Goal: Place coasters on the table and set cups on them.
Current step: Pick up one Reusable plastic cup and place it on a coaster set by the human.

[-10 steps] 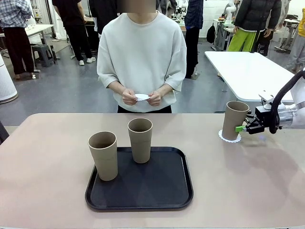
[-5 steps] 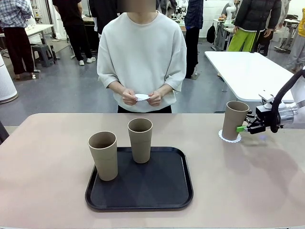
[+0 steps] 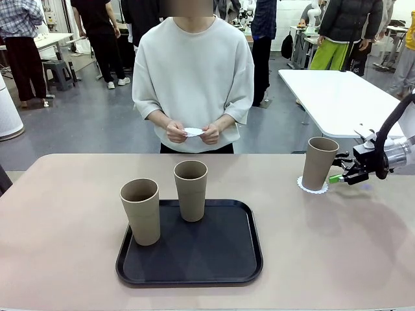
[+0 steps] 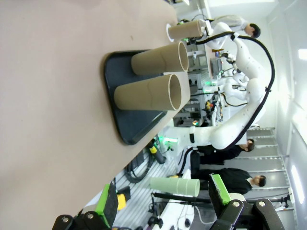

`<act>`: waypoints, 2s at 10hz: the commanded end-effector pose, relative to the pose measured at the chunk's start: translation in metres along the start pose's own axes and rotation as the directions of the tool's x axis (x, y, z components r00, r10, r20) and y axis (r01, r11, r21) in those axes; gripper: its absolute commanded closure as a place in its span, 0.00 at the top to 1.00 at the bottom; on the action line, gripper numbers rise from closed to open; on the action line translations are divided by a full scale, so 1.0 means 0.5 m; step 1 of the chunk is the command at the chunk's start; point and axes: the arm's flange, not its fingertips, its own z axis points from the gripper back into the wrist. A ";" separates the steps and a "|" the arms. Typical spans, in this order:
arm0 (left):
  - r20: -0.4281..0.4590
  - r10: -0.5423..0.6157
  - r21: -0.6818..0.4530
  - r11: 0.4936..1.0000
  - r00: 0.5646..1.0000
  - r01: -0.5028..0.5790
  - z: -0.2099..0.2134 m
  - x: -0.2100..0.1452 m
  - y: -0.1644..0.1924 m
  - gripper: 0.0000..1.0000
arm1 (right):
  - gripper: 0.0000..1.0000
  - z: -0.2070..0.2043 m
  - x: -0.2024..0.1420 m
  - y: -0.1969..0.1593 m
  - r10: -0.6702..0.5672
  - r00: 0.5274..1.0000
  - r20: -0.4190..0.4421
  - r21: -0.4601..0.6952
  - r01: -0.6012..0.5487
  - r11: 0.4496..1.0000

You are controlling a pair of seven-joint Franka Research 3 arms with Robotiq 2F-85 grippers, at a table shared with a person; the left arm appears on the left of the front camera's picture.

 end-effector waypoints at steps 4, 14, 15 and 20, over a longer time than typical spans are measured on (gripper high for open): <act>0.000 -0.015 -0.011 1.000 1.000 0.015 0.004 -0.002 0.000 1.00 | 1.00 0.071 0.137 0.105 0.018 0.885 -0.465 -0.031 -0.037 0.999; 0.000 -0.015 -0.011 1.000 1.000 0.015 0.004 -0.002 0.000 1.00 | 1.00 -0.071 0.619 0.406 -0.351 0.558 -0.752 -0.516 -0.167 0.840; 0.000 -0.015 -0.011 1.000 1.000 0.015 0.004 -0.002 0.000 1.00 | 1.00 -0.063 0.651 0.421 -0.383 0.547 -0.744 -0.537 -0.151 0.830; 0.000 -0.015 -0.011 1.000 1.000 0.015 0.004 -0.002 0.000 1.00 | 1.00 -0.052 0.700 0.455 -0.405 0.556 -0.726 -0.545 -0.106 0.832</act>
